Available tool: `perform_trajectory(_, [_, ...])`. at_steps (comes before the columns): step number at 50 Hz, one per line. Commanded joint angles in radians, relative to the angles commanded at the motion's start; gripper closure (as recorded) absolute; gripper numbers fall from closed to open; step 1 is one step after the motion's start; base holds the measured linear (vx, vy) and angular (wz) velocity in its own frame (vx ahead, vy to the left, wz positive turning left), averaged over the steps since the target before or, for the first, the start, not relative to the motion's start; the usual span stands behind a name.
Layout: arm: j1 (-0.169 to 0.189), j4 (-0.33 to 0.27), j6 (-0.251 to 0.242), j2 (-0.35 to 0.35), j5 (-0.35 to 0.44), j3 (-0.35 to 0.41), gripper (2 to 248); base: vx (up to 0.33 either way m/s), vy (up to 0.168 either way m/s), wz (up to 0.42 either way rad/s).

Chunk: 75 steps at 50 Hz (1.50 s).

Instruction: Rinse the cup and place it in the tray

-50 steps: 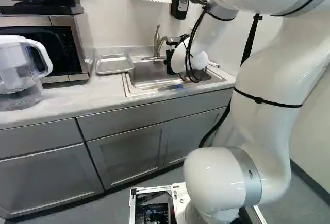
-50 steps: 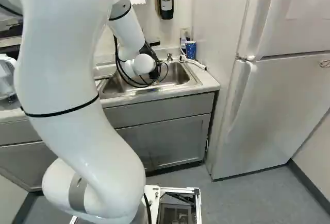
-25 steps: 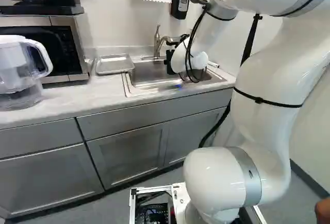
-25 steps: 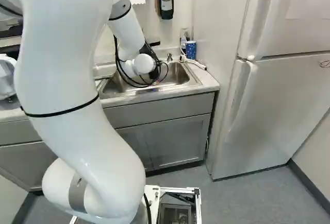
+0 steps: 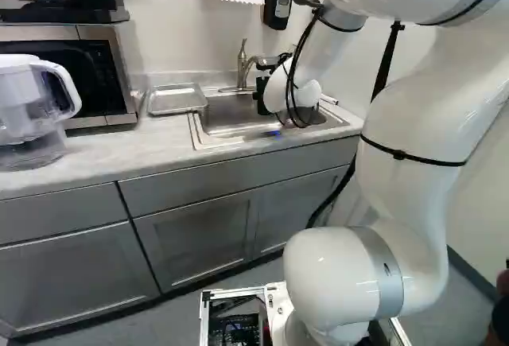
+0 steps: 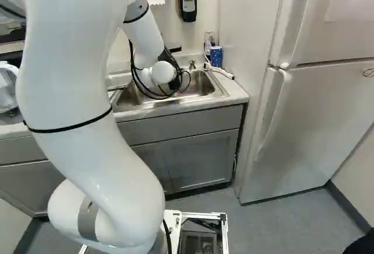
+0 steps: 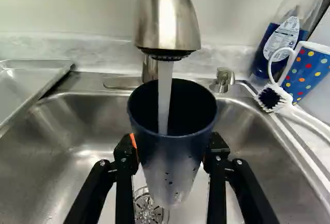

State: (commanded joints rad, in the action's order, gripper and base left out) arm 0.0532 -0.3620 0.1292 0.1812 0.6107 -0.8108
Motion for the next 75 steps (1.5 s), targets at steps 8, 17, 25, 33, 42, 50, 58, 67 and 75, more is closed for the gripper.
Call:
perform_trajectory(8, [0.000, 0.000, 0.000, 0.000, 0.000, 0.000, 124, 0.000, 0.000, 0.000])
perform_trajectory(17, [0.000, 0.000, 0.000, 0.000, 0.000, 0.000, 124, 0.000, 0.000, 0.000])
perform_trajectory(25, [0.000, 0.000, 0.000, 0.000, 0.000, 0.000, 124, 0.000, 0.000, 0.000])
perform_trajectory(33, [0.000, 0.000, 0.000, 0.000, 0.000, 0.000, 124, 0.000, 0.000, 0.000])
perform_trajectory(42, [0.000, 0.000, 0.000, 0.000, 0.000, 0.000, 124, 0.000, 0.000, 0.000])
perform_trajectory(50, [0.000, 0.000, 0.000, 0.000, 0.000, 0.000, 124, 0.000, 0.000, 0.000])
perform_trajectory(58, [0.000, 0.000, 0.000, 0.000, 0.000, 0.000, 124, 0.000, 0.000, 0.000])
perform_trajectory(67, [0.000, 0.000, 0.000, 0.000, 0.000, 0.000, 124, 0.000, 0.000, 0.000])
perform_trajectory(75, [0.000, 0.000, 0.000, 0.000, 0.000, 0.000, 124, 0.000, 0.000, 0.000])
